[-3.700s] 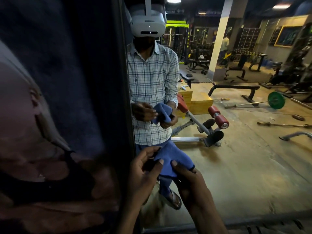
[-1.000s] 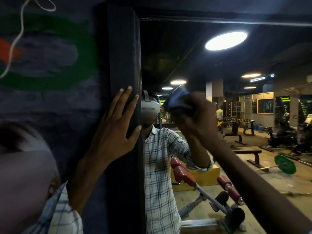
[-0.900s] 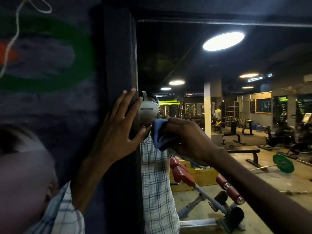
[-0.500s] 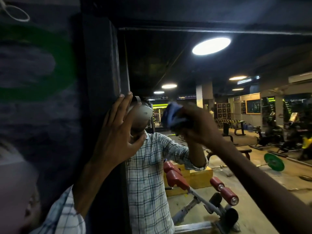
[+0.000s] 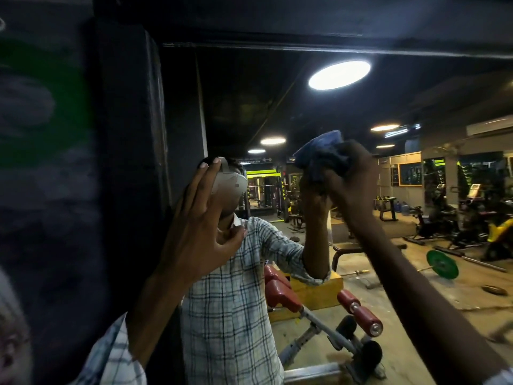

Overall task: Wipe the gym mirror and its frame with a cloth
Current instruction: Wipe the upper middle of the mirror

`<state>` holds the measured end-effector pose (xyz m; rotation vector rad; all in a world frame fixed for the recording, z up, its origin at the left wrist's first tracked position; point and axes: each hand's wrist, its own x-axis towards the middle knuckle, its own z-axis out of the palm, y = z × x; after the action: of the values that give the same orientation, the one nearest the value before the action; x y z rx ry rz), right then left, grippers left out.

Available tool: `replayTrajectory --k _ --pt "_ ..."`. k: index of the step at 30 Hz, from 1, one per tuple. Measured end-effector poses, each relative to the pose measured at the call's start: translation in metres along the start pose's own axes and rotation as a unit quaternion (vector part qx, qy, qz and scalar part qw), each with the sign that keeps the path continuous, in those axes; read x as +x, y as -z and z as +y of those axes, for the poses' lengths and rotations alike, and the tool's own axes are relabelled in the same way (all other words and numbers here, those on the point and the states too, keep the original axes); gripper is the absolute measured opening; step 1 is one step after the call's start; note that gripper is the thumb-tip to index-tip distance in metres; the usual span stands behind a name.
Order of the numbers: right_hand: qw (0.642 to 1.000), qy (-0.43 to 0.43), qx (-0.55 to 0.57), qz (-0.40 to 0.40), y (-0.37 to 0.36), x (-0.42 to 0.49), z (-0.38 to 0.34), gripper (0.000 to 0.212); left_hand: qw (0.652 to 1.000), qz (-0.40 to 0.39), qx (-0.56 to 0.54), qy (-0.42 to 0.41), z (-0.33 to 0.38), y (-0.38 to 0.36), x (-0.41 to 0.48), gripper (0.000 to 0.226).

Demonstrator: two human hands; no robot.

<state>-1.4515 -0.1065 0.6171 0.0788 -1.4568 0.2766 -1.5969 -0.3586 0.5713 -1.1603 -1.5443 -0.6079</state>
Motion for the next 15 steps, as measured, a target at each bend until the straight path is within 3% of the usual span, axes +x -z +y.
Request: replayTrajectory --k 2,4,5,6,9,10,12,14,15 --pt "0.992 0.056 0.007 -0.112 -0.004 -0.034 -0.013 0.027 1.000 -0.005 -0.004 0.002 0.006 -0.004 -0.001 0.092" --pt "0.955 0.109 -0.009 -0.276 0.006 -0.057 -0.015 0.032 1.000 -0.005 -0.001 0.003 0.010 -0.009 -0.002 0.092" --pt "0.947 0.118 -0.016 -0.299 0.014 -0.057 -0.008 0.034 1.000 -0.008 0.004 0.005 0.012 -0.011 -0.002 0.092" --pt "0.958 0.095 -0.013 -0.271 0.021 -0.052 0.000 0.034 1.000 -0.010 0.007 0.007 0.013 -0.014 -0.002 0.092" --pt "0.997 -0.019 0.006 -0.079 0.035 -0.051 0.015 0.035 1.000 -0.009 0.009 0.012 0.020 -0.021 -0.004 0.094" --pt "0.997 -0.022 0.014 -0.070 0.032 -0.064 0.012 0.037 1.000 -0.007 0.011 0.014 0.022 -0.024 -0.004 0.094" --pt "0.982 0.028 0.024 -0.184 0.023 -0.099 0.003 0.039 1.000 -0.001 0.014 0.016 0.027 -0.029 -0.005 0.093" --pt "0.943 0.088 0.015 -0.322 0.034 -0.112 0.008 0.036 1.000 0.009 0.014 0.018 0.030 -0.033 -0.005 0.092" --pt "0.939 0.091 0.012 -0.332 0.043 -0.107 0.015 0.035 1.000 0.014 0.016 0.019 0.030 -0.035 -0.005 0.090"
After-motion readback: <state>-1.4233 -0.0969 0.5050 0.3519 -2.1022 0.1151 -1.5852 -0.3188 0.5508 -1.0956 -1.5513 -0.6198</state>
